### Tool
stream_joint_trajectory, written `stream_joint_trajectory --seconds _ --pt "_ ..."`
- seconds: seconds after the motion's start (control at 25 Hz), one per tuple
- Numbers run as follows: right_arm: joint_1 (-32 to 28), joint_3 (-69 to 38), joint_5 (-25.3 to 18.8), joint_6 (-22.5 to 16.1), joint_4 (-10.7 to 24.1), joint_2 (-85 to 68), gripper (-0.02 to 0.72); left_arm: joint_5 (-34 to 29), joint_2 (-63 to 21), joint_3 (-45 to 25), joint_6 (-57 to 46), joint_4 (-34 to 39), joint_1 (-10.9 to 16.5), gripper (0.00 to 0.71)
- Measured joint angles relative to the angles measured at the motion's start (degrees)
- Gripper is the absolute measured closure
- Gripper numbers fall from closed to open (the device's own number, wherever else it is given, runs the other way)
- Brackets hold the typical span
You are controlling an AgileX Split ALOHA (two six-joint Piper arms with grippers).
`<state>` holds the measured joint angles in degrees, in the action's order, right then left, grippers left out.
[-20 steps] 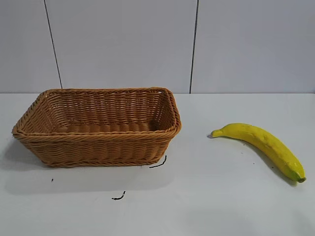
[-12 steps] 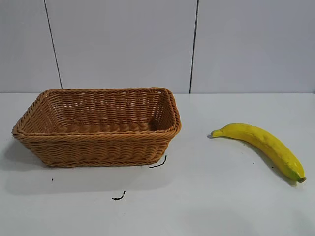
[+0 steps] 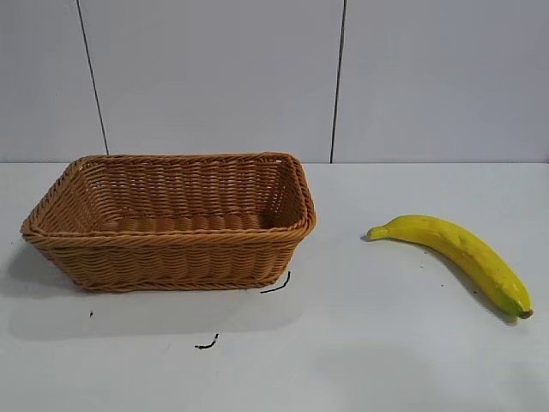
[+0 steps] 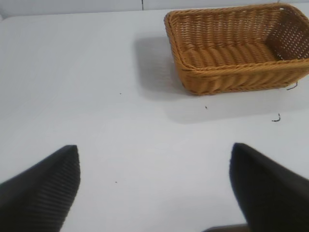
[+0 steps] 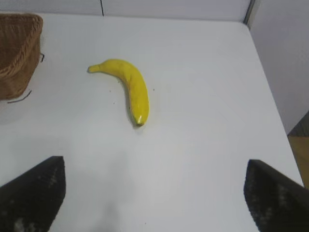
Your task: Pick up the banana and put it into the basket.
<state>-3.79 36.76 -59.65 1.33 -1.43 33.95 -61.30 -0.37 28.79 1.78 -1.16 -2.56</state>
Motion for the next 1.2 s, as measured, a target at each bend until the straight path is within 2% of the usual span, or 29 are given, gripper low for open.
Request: stream_joint_trajectory --seconds 0.28,0.48,0.64,0.72,0.88,1.2 --pt "0.0 13.0 0.2 1.1 0.0 27.6 0.014 0.0 0.0 0.0 0.0 0.0 0.0 0.075" --pt "0.0 23.8 0.5 7.4 -0.1 43.7 0.014 0.0 0.0 0.0 0.0 0.0 0.0 0.075" --pt "0.0 31.8 2.4 12.6 -2.5 52.5 0.014 0.0 0.0 0.0 0.0 0.0 0.0 0.075" --pt "0.4 33.6 3.2 14.0 -3.7 54.8 0.014 0.0 0.0 0.0 0.0 0.0 0.0 0.075" --pt "3.6 38.7 4.6 18.4 -4.9 60.7 0.014 0.0 0.0 0.0 0.0 0.0 0.0 0.075" --pt "6.0 41.2 8.1 18.6 -2.9 70.2 0.014 0.0 0.0 0.0 0.0 0.0 0.0 0.075"
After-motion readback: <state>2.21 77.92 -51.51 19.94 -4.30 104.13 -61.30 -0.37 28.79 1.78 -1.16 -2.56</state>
